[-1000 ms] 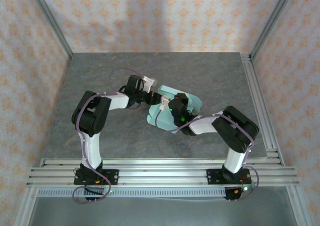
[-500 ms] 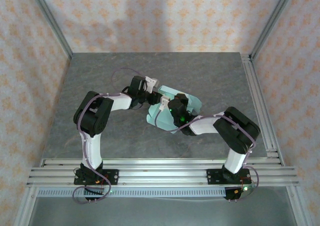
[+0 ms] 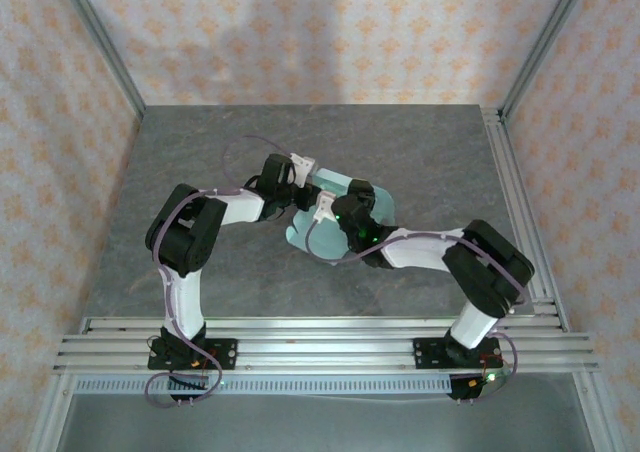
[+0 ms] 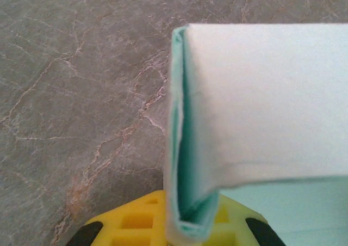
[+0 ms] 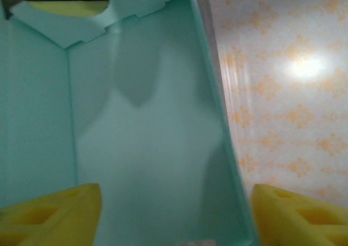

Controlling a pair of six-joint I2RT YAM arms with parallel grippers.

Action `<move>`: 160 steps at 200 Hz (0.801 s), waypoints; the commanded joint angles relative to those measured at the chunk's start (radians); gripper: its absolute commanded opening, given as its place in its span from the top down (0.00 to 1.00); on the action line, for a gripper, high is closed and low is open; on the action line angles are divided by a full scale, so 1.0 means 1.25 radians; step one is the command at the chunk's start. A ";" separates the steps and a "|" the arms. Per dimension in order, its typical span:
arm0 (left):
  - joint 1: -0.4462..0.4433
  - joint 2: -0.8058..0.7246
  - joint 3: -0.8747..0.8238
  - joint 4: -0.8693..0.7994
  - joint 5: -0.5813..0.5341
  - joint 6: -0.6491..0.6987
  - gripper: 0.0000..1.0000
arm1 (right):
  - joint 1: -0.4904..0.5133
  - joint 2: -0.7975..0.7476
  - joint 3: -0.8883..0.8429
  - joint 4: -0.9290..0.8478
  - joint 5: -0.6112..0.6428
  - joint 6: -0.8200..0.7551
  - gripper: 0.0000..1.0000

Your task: Fold the paper box

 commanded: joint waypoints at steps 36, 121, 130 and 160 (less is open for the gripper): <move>0.001 -0.072 -0.031 0.006 -0.057 0.037 0.91 | -0.003 -0.200 0.048 -0.275 -0.261 0.367 0.13; -0.046 -0.174 -0.145 0.043 -0.177 0.108 0.90 | -0.191 -0.183 0.192 -0.324 -0.512 1.035 0.21; -0.057 -0.178 -0.148 0.034 -0.196 0.122 0.90 | -0.223 -0.147 0.231 -0.366 -0.573 1.071 0.21; -0.084 -0.182 -0.154 0.023 -0.233 0.125 0.90 | -0.281 -0.015 0.344 -0.465 -0.778 1.127 0.22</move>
